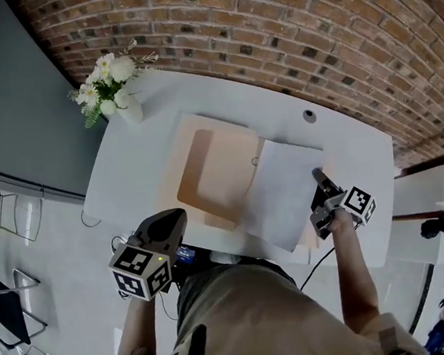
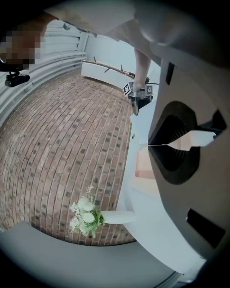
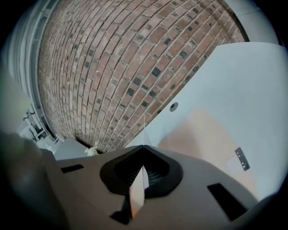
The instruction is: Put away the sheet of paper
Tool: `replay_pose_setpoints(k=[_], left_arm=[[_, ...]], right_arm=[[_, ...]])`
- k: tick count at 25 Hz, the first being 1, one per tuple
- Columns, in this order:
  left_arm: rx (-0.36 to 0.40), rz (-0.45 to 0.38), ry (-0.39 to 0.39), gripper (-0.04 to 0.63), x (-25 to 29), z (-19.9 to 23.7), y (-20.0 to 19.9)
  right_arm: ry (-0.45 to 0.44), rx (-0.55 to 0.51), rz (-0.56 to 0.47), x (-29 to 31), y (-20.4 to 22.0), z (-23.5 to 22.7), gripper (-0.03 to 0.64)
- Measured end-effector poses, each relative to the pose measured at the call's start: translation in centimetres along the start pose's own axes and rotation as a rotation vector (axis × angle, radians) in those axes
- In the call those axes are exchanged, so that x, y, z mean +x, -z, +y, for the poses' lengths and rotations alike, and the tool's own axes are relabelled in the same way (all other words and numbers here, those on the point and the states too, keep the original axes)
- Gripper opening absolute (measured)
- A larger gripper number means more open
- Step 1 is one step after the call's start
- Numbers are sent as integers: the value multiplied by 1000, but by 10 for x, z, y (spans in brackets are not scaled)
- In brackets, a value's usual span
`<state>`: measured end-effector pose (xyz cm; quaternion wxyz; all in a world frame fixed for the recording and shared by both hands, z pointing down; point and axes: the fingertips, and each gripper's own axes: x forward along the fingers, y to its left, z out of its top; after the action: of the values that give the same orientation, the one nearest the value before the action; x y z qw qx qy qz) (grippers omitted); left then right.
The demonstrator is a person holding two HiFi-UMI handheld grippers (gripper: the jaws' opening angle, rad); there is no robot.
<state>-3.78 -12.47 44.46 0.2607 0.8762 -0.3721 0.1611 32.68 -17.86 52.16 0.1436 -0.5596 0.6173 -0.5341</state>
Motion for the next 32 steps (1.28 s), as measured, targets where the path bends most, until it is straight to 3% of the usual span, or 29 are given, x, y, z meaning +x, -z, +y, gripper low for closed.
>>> replay_pose_setpoints(k=[15,32], left_arm=[[-15,-1,13,18,-4,4,5],[-9,-5,16,18,-3,-5,-1]], right_arm=[[77,-53,38,26,9,-24,23],[89,-6,55,51,18,-33,23]])
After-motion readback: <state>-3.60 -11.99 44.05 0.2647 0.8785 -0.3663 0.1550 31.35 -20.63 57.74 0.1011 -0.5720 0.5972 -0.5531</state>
